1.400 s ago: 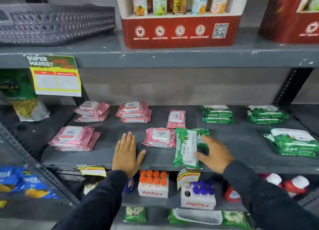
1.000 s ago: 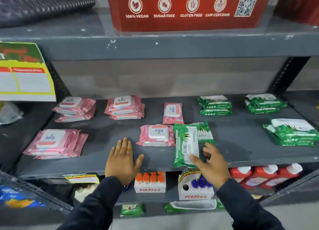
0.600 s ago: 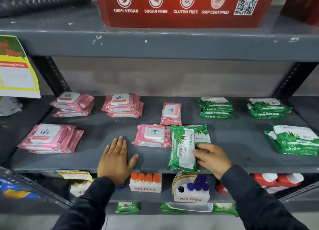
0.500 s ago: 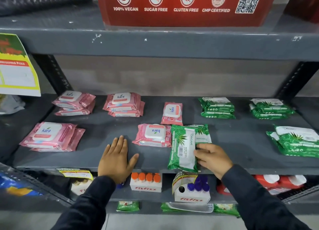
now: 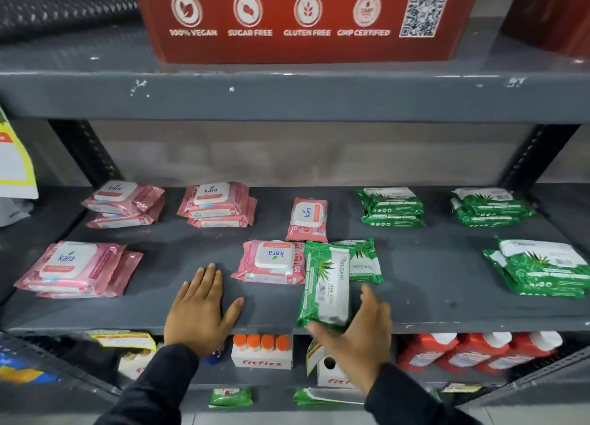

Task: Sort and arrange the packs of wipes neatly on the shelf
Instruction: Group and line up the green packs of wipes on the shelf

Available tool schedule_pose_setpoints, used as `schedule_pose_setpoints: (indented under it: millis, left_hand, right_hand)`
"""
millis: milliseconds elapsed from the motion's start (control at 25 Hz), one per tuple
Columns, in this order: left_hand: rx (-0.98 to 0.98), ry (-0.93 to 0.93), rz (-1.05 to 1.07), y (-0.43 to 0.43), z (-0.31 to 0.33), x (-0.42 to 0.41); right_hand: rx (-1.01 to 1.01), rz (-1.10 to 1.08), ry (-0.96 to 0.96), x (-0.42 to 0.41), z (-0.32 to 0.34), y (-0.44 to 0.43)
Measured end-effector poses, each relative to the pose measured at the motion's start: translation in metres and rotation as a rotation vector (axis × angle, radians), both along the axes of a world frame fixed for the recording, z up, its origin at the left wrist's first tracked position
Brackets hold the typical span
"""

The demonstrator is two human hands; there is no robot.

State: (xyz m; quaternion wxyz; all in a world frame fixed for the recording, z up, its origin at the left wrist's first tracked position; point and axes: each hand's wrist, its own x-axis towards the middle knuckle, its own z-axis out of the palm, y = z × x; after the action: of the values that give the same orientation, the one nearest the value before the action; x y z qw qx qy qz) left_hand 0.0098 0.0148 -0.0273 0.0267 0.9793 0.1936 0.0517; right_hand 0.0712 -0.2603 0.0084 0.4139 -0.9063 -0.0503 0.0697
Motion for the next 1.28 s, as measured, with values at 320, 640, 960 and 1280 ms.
schedule_pose_setpoints:
  millis: [320, 640, 960, 1280]
  left_hand:
    - [-0.006, 0.011, -0.022, -0.001, 0.006, 0.001]
    - [-0.001, 0.020, -0.024, 0.000, 0.006, 0.001]
    - [-0.011, 0.015, -0.011, -0.002, 0.007, 0.001]
    - [0.000, 0.023, -0.001, -0.006, 0.011, 0.000]
  right_hand:
    - [-0.142, -0.143, -0.092, -0.001, -0.007, 0.040]
    - [-0.151, -0.202, -0.145, 0.003, -0.010, 0.046]
    - [-0.008, -0.165, -0.199, 0.005, -0.013, 0.023]
    - [0.119, -0.051, -0.294, 0.044, 0.001, -0.052]
